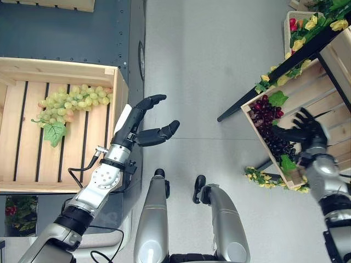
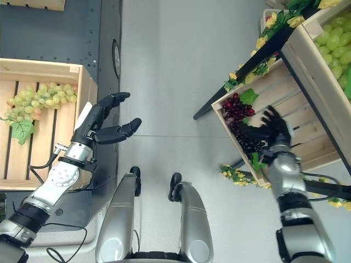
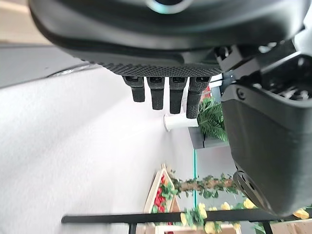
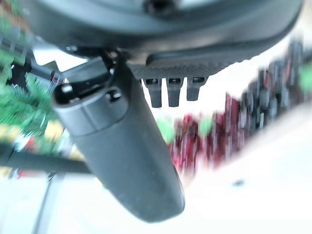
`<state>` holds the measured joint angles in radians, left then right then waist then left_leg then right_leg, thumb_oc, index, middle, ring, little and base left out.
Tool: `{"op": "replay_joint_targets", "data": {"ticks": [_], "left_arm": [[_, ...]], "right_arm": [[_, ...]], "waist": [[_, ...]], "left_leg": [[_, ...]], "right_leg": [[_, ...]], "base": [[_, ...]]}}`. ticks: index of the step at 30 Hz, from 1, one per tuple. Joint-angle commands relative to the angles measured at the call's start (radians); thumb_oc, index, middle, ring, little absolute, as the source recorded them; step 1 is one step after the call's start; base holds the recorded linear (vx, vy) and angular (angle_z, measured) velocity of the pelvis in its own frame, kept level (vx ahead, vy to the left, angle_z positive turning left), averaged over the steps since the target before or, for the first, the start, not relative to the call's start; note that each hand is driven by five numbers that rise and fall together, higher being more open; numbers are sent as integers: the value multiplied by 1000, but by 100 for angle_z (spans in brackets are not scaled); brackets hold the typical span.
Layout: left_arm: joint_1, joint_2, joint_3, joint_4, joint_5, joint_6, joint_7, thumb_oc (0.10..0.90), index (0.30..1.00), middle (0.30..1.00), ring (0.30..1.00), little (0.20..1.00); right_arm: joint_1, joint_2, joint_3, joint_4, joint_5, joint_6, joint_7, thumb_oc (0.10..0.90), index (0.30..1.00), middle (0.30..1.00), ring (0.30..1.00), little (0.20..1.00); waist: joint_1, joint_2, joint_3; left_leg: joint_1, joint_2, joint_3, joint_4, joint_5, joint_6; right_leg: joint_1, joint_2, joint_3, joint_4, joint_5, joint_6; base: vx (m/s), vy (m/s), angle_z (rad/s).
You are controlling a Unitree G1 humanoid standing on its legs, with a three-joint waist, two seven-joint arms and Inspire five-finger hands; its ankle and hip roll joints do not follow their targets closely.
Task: Pick up the fruits from the basket on one side to the basket on the other side
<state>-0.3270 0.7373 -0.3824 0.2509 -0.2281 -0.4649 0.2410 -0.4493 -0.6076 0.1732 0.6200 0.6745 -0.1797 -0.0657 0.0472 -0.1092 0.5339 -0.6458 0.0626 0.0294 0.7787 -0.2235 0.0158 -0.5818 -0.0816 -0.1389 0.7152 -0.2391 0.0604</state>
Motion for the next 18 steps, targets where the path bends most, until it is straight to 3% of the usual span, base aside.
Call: {"op": "replay_joint_targets", "data": {"ticks": [1,5,9,13,18], "left_arm": [[-53,-104,77,-130,-8,-187,139,800,900,900,900,900],[-67,-146,153,-169,88,-257,309,800,900,900,900,900],[-82,-143,224,-211,208,-267,466,800,900,900,900,900],[-104,-112,291,-219,328,-217,636,800,900,900,900,900],[-92,-88,363,-142,272,-153,700,800,900,900,900,900]], "right_arm": [[-4,-34,-16,-139,-88,-123,-21,800,900,900,900,900],[8,21,19,-206,-152,-113,-14,800,900,900,900,900],[24,42,23,-239,-182,-88,-13,800,900,900,900,900],[22,42,28,-233,-199,-73,-18,800,900,900,900,900],[24,33,25,-211,-209,-60,-10,800,900,900,900,900]], "waist": [[-15,26,-14],[-15,37,-14],[-13,45,-14],[-6,55,-14],[1,72,-14]], "left_leg": [[101,-58,88,-109,-31,46],[98,-68,89,-113,-32,42],[100,-76,89,-122,-28,38],[110,-80,92,-139,-20,33],[118,-85,91,-147,-12,30]], "right_leg": [[46,10,-48,-58,88,-39],[36,-8,-57,-46,76,-41],[32,-18,-59,-39,71,-40],[39,-28,-64,-45,69,-44],[43,-41,-69,-45,63,-49]], "base": [[13,98,9],[17,82,6],[17,59,5],[15,45,5],[18,51,8]]}}
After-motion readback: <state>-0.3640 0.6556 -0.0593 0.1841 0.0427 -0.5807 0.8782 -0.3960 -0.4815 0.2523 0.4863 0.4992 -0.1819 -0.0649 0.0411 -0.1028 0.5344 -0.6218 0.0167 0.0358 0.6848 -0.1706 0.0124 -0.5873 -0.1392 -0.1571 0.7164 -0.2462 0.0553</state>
